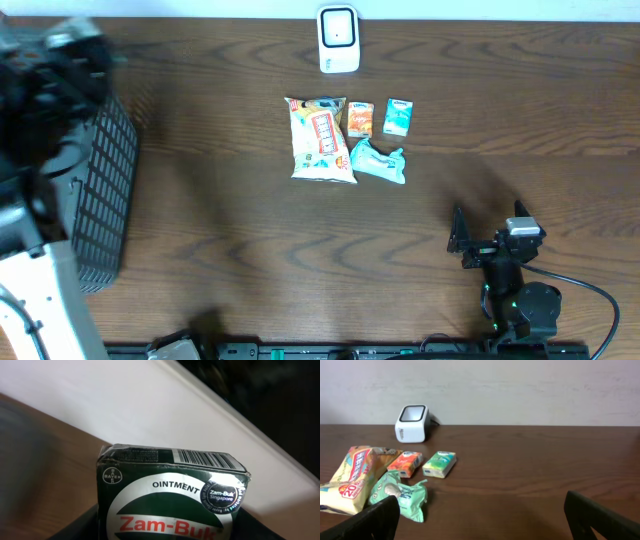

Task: Scan the item barcode
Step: 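Carry the Zam-Buk tin out and place it left of the wipes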

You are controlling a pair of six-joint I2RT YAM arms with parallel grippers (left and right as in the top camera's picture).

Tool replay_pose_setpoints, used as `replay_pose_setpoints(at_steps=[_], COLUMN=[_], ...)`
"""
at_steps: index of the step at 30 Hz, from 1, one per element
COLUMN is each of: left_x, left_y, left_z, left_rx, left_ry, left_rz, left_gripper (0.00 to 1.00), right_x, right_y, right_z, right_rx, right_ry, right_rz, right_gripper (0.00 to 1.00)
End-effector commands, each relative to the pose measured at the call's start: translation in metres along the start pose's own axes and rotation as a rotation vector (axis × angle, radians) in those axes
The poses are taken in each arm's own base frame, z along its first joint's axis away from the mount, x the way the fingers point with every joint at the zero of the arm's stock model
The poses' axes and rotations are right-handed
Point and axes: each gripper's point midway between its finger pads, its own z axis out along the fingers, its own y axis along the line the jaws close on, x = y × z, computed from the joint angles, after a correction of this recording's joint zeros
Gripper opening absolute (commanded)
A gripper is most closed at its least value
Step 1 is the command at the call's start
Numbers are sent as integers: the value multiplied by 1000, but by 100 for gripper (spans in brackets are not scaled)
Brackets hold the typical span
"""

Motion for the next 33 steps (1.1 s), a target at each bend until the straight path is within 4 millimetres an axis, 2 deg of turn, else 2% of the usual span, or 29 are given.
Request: replay_pose_setpoints(at_steps=[1,3,8,11,14,17,22,25,28,29,31,33], left_x=[47,70,125,160,193,228,278,300,316,319,321,314], left_y=[-44,-50,-35,-19,0,15,44,62,74,77,80,84], left_z=[35,55,102,129,153,174,199,208,212,213,214,214], left_rx=[145,133,-29,-140,-239,-283,-347,-384,-409,-414,-422,-445], left_ry=[175,242,376,456,527,617,746,804,845,854,858,836], left_rz=[58,103,142,180,220,236,240,235,231,230,232,253], left_gripper=[57,57,57,57,63,64,64,66,82,84,88,93], right_x=[0,0,0,0,0,0,0,0,0,0,0,0], right_y=[2,2,2,2,2,2,2,2,2,2,2,2], right_z=[0,0,0,0,0,0,0,0,0,0,0,0], right_rx=[-6,-6,-6,-6,-6,-6,-6,-6,-6,-6,-6,-6], right_ry=[-1,0,-1,-1,-1,-1,0,-1,0,-1,0,-1], right_rz=[14,14,14,14,14,14,14,14,14,14,14,14], right_gripper=[99,99,99,99,99,99,99,99,99,99,99,99])
